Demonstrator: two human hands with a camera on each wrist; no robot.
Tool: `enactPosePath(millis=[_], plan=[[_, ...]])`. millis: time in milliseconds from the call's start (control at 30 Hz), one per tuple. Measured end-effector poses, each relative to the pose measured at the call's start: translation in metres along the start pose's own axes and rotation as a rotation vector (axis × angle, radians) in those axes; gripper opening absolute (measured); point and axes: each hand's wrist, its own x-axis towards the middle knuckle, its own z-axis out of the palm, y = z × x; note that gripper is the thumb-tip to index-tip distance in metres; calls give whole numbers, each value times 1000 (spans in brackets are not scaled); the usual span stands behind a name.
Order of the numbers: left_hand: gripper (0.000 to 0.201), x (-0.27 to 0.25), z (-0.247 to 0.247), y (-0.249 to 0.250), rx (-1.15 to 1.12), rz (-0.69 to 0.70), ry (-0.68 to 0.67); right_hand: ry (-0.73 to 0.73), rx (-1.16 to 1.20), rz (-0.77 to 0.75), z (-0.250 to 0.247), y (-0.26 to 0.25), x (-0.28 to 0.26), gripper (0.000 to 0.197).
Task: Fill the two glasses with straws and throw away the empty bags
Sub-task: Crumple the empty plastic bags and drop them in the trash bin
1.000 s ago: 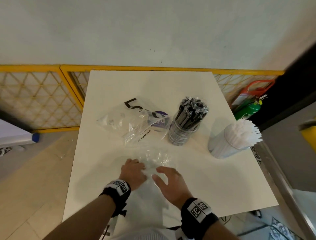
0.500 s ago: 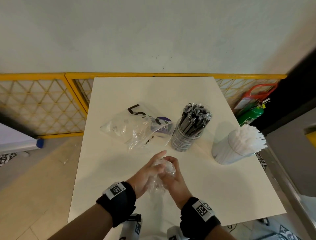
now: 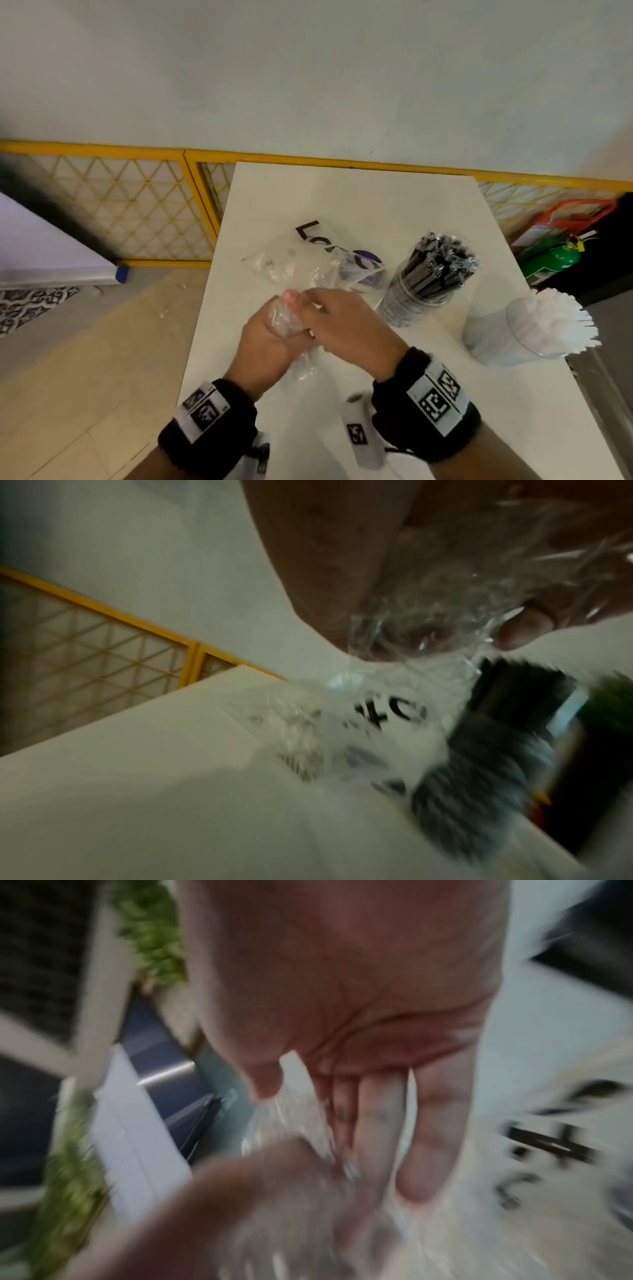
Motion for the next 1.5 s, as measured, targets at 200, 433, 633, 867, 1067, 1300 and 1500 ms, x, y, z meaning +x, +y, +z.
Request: enactPosePath(millis=[200, 433, 633, 867, 1067, 1300, 1500], plan=[[33, -1, -57, 10, 47, -28, 212, 732, -428, -210, -8, -7, 88, 47], [44, -3, -61, 5, 134, -18, 220, -85, -399, 460, 72, 127, 135, 132], [112, 40, -19, 18, 617, 89, -187, 21, -213, -84, 79, 121, 56, 61], [48, 68, 10, 19, 605, -269, -718, 404, 230, -226, 43, 102, -17, 46], [38, 56, 7, 20, 333, -173, -362, 657, 844, -118, 29, 110, -35, 38], [7, 33, 58, 10, 738, 95, -214, 64, 1441, -31, 34, 82, -19, 61], [69, 27, 46, -10, 954, 247, -424, 239, 1366, 51, 36, 72, -24, 34]])
